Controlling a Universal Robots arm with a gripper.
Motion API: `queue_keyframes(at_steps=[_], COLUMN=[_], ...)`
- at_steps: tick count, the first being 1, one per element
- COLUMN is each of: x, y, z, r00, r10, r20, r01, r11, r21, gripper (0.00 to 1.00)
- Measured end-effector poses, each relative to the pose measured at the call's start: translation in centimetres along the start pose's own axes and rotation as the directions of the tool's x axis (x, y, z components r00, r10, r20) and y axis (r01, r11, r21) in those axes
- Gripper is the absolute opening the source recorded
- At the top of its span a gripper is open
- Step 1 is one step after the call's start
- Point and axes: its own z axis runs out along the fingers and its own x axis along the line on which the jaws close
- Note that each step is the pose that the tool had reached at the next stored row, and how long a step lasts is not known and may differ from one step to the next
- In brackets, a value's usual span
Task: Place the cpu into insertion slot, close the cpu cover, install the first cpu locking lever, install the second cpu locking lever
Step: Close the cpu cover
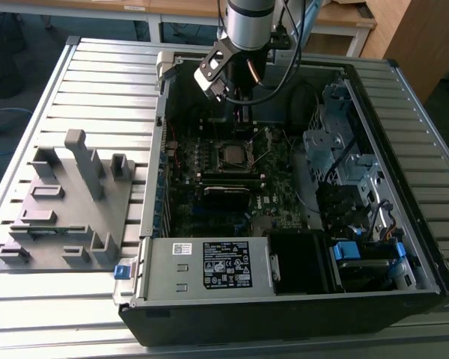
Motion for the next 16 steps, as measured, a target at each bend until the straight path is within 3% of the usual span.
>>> queue_keyframes(at_steps=[11,16], x=[0.03,0.04], y=[1.28,1.42], z=[0.05,0.05], r00=[1.0000,1.0000], r10=[0.000,0.000], r20=[0.0000,0.0001], r01=[0.000,0.000], r11=[1.0000,1.0000], r21=[0.0000,0.0000], gripper=[0.10,0.10])
